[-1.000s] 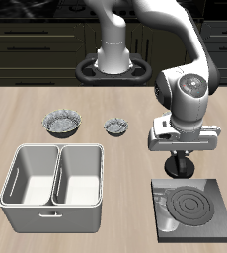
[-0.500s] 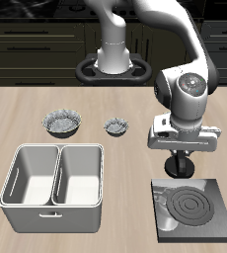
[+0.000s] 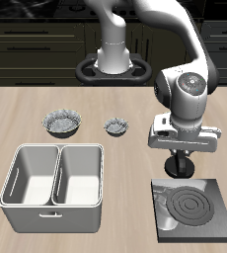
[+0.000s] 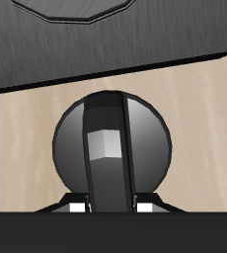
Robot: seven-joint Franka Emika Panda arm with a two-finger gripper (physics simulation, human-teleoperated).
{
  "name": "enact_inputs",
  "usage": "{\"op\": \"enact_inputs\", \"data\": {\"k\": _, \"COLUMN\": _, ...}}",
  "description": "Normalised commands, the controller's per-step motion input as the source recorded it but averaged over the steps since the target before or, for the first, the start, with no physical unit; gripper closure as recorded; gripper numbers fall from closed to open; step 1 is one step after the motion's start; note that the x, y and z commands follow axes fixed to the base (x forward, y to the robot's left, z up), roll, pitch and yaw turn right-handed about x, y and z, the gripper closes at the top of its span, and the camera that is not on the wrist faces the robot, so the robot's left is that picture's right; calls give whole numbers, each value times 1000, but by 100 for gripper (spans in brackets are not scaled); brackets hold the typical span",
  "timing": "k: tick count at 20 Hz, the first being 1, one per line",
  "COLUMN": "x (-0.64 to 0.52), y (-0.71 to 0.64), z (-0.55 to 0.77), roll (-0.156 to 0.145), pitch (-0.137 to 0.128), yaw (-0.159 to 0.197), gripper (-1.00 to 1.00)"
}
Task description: Turn off the flat stove and place the largest bowl on it
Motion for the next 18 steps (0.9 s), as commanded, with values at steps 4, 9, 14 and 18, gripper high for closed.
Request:
{"op": "enact_inputs", "data": {"k": 4, "x": -48, "y": 24, "z": 78, "roll": 7, "pitch": -13, "yaw": -61, "gripper": 100}}
{"op": "enact_inputs", "data": {"k": 9, "x": -46, "y": -34, "z": 67, "roll": -3, "pitch": -15, "yaw": -76, "gripper": 100}}
{"op": "enact_inputs", "data": {"k": 14, "x": -33, "y": -23, "z": 51, "roll": 1, "pitch": -18, "yaw": -76, "gripper": 100}}
{"op": "enact_inputs", "data": {"k": 18, "x": -19, "y": -63, "z": 70, "roll": -9, "pitch": -15, "yaw": -79, "gripper": 100}}
